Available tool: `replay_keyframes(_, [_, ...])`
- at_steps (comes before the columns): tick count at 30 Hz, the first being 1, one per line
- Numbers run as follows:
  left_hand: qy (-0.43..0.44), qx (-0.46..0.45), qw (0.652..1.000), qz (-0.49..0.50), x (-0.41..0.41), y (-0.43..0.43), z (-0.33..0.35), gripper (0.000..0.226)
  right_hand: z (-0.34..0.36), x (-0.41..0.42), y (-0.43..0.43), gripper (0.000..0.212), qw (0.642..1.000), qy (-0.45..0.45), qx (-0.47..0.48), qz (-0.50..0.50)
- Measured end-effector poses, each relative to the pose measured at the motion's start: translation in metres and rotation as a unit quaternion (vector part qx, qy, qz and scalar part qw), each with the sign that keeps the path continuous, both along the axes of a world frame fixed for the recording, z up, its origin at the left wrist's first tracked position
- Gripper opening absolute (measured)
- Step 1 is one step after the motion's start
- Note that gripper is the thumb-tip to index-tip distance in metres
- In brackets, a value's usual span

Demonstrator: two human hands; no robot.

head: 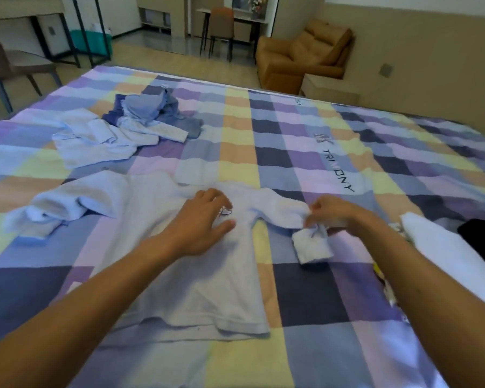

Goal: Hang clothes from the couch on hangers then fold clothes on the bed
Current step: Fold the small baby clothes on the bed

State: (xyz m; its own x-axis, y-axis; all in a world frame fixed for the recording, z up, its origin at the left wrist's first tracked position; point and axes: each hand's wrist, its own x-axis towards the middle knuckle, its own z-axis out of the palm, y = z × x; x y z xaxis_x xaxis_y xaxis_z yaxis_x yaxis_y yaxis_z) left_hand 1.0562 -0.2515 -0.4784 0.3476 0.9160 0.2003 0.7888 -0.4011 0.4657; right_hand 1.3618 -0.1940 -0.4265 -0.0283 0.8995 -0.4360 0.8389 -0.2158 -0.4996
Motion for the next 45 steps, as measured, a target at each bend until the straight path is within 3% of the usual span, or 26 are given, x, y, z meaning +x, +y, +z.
replay_keyframes(2, [-0.032, 0.008, 0.999, 0.041, 0.022, 0.026, -0.004, 0.056, 0.026, 0.013, 0.014, 0.015, 0.998, 0.061, 0.013, 0.017])
replay_keyframes(4, [-0.038, 0.024, 0.997, 0.068, 0.035, 0.044, -0.011, 0.057, 0.050, 0.031, 0.024, 0.018, 0.997, 0.056, 0.038, 0.043])
replay_keyframes(7, [0.015, 0.009, 0.997, 0.075, 0.045, 0.052, -0.027, 0.076, 0.078, 0.052, 0.029, 0.034, 0.989, -0.072, 0.057, 0.118])
replay_keyframes(10, [0.110, -0.033, 0.991, 0.065, 0.053, 0.046, -0.046, 0.087, 0.081, 0.066, 0.034, 0.071, 0.951, -0.259, -0.032, 0.168])
replay_keyframes(11, [0.124, -0.032, 0.989, 0.068, 0.054, 0.044, -0.047, 0.091, 0.077, 0.070, 0.037, 0.073, 0.937, -0.301, -0.069, 0.162])
replay_keyframes(13, [0.133, 0.001, 0.989, 0.065, 0.059, 0.040, -0.041, 0.096, 0.068, 0.078, 0.043, 0.057, 0.922, -0.341, -0.100, 0.156])
replay_keyframes(16, [0.128, 0.007, 0.992, 0.012, 0.072, 0.028, -0.037, 0.092, 0.059, 0.074, 0.039, 0.015, 0.919, -0.356, -0.057, 0.158])
replay_keyframes(18, [0.169, -0.033, 0.985, -0.028, 0.080, 0.019, -0.042, 0.085, 0.055, 0.070, 0.036, 0.014, 0.930, -0.342, 0.004, 0.133])
replay_keyframes(22, [0.190, -0.054, 0.980, -0.012, 0.086, 0.013, -0.043, 0.080, 0.064, 0.066, 0.027, 0.015, 0.990, -0.139, 0.001, 0.009])
replay_keyframes(26, [0.174, -0.108, 0.978, -0.021, 0.086, -0.003, -0.027, 0.078, 0.088, 0.034, 0.021, 0.016, 0.998, -0.023, 0.018, -0.056])
replay_keyframes(28, [0.158, -0.135, 0.978, -0.031, 0.083, -0.016, -0.017, 0.078, 0.101, 0.002, 0.023, 0.023, 0.998, 0.007, 0.035, -0.051])
replay_keyframes(31, [0.134, -0.162, 0.976, -0.058, 0.074, -0.035, -0.003, 0.078, 0.120, -0.062, 0.025, 0.015, 0.997, 0.044, 0.056, -0.017])
replay_keyframes(36, [0.081, -0.172, 0.979, -0.077, 0.041, -0.064, 0.014, 0.075, 0.129, -0.179, 0.019, 0.017, 0.977, 0.151, 0.127, 0.087])
replay_keyframes(40, [-0.048, -0.137, 0.989, -0.031, -0.009, -0.081, 0.017, 0.053, 0.074, -0.228, 0.012, 0.030, 0.959, 0.048, 0.215, 0.179])
replay_keyframes(43, [-0.155, -0.045, 0.985, 0.051, -0.067, -0.081, 0.010, 0.038, 0.014, -0.233, -0.001, 0.037, 0.949, 0.021, 0.195, 0.246])
replay_keyframes(45, [-0.187, 0.051, 0.967, 0.165, -0.114, -0.076, 0.005, 0.030, -0.019, -0.233, -0.009, 0.043, 0.940, 0.005, 0.171, 0.294])
